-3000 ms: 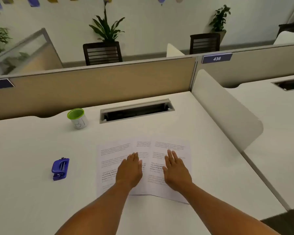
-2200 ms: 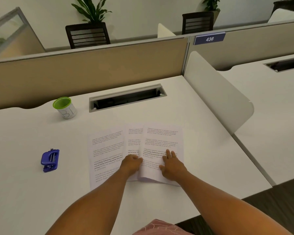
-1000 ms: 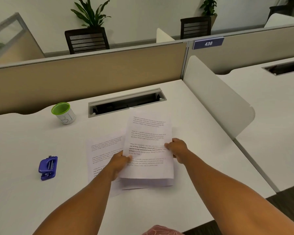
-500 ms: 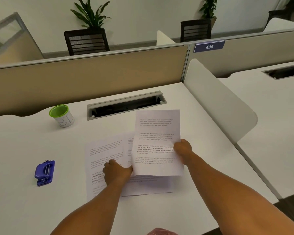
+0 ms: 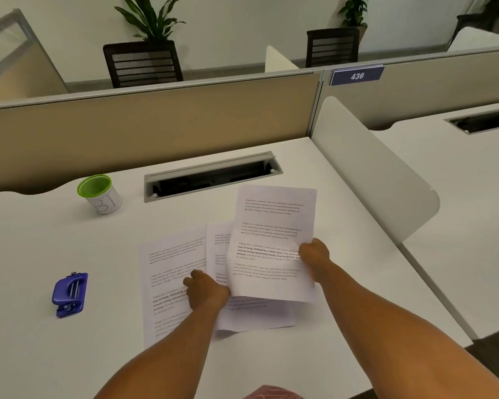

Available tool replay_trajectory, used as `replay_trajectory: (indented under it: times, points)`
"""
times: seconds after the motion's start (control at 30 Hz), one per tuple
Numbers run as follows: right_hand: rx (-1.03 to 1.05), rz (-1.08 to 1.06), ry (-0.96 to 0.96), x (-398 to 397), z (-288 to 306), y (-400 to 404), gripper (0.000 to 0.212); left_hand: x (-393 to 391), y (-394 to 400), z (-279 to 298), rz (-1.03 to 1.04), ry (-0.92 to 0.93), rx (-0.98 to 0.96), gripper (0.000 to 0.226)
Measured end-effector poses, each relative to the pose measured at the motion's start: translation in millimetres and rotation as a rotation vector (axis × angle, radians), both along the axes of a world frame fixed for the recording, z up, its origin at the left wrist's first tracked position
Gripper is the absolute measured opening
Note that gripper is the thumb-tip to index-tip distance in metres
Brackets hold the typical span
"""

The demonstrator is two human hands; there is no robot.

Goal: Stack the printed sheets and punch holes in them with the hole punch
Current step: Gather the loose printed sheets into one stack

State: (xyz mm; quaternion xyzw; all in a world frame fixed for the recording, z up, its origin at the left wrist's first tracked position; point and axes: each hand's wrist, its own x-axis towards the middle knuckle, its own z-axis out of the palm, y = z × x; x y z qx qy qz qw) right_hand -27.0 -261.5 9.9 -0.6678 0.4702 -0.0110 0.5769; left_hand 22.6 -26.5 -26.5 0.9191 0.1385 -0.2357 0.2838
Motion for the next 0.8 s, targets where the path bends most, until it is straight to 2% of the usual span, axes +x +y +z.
replay_trajectory:
  times: [0.17, 0.2, 0.33, 0.5, 0.57, 0.67, 0.8]
  points:
    - [0.037, 0.041, 0.007, 3, 0, 2, 0.035, 7, 11, -4, -0.104, -0.033, -0.103, 0.029]
    - [0.046, 0.046, 0.002, 2, -1, 2, 0.035, 9, 14, -5, -0.116, -0.045, -0.138, 0.025]
    - [0.083, 0.032, -0.038, 5, -4, 2, 0.032, 16, 24, -11, -0.143, -0.076, -0.32, 0.036]
    - [0.084, 0.037, -0.01, 11, -7, 6, 0.013, 23, 29, -7, 0.02, -0.025, -0.618, 0.036]
    - [0.054, 0.05, 0.001, 14, -8, 8, 0.012, 26, 30, -4, 0.02, -0.038, -0.657, 0.034]
    - [0.05, 0.054, -0.007, 17, -11, 9, 0.021, 30, 30, 0, 0.026, -0.05, -0.715, 0.024]
    - [0.127, 0.058, -0.044, 21, -15, 13, 0.014, 32, 29, 4, 0.054, -0.026, -0.782, 0.02]
